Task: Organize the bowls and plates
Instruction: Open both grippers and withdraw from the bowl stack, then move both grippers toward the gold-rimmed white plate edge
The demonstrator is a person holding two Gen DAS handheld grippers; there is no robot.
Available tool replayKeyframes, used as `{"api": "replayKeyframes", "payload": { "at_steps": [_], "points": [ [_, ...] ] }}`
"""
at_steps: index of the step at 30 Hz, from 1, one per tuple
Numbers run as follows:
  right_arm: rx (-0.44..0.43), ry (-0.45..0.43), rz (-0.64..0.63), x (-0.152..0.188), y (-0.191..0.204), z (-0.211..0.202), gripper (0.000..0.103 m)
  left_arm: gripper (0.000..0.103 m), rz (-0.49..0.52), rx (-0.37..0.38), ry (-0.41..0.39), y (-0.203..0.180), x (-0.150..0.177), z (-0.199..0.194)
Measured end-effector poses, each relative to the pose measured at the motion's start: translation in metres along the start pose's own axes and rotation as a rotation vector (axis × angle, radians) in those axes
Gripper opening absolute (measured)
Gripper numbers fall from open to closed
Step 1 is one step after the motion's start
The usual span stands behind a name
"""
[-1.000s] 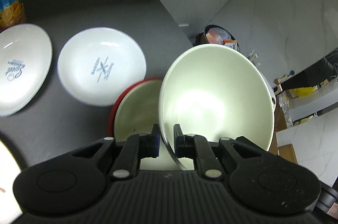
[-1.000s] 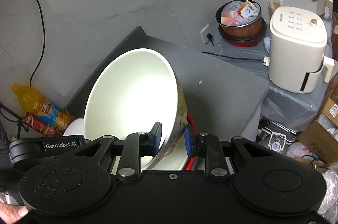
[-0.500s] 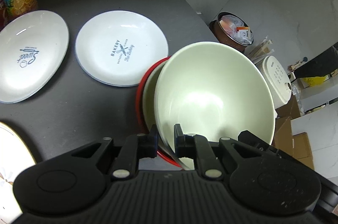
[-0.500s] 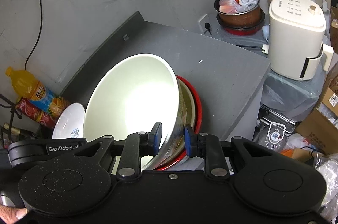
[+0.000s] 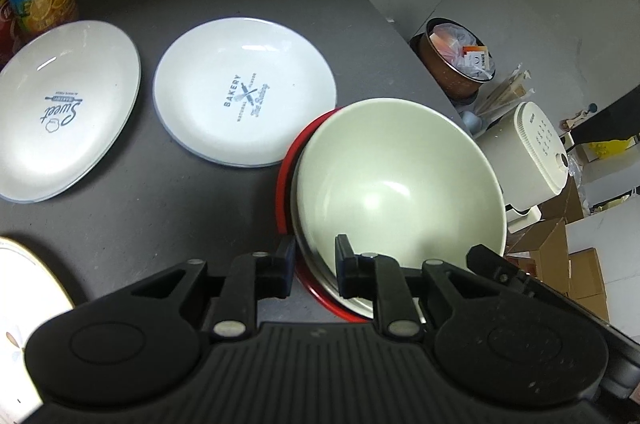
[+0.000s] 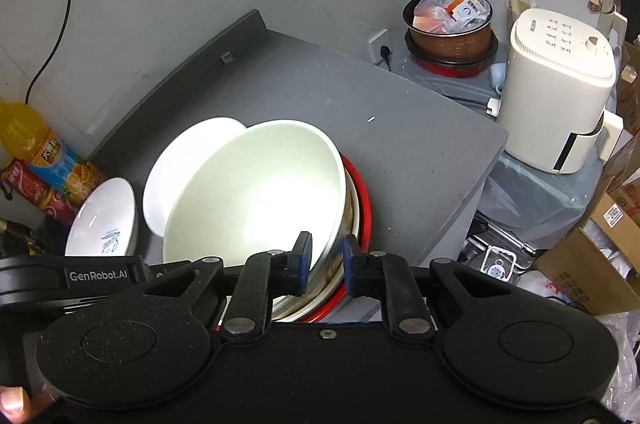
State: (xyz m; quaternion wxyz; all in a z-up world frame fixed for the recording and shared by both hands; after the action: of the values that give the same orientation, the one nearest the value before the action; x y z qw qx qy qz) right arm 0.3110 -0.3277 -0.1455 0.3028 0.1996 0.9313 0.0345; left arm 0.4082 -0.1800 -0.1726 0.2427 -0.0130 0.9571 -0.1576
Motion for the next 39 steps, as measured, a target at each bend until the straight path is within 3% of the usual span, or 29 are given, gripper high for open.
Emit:
{"api": "replayKeyframes", "payload": {
  "at_steps": [7, 19, 25, 32, 39],
  "points": [
    [-0.041, -0.003, 0.043, 0.002, -0.003, -0.017, 0.017, 0.024, -0.029, 0.02, 0.007, 0.005, 0.0, -0.011],
    [-0.053, -0.036, 0.004, 0.005, 0.014, -0.027, 0.018, 0.047, -0.002, -0.012, -0.033, 0.02, 0.006, -0.04],
    [-0.033, -0.015, 0.012, 0.011, 0.016, -0.02, 0.021, 0.054, -0.01, -0.035, -0.061, 0.041, 0.01, -0.061],
    [-0.078, -0.003, 0.012, 0.019, 0.039, -0.026, 0.022, 0.061, -0.091, -0.071, -0.088, 0.087, 0.018, -0.093],
    [-0.129, 0.023, -0.057, 0.03, 0.077, -0.027, 0.041, 0.071, -0.136, -0.15, -0.141, 0.128, 0.023, -0.129]
  ]
}}
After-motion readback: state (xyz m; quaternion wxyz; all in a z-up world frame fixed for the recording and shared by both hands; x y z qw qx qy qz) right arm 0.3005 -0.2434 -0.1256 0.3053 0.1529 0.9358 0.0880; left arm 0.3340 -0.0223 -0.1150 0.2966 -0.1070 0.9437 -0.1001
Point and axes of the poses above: each gripper's, at about its wrist camera, not at the fingertips, and z roughly the way its jaws point, y to its left, x to its underside, the point moved 4 cm from there along z, roughly the way its jaws point, and after that the axes turned 9 degrees about -y, right-handed, at the moved point
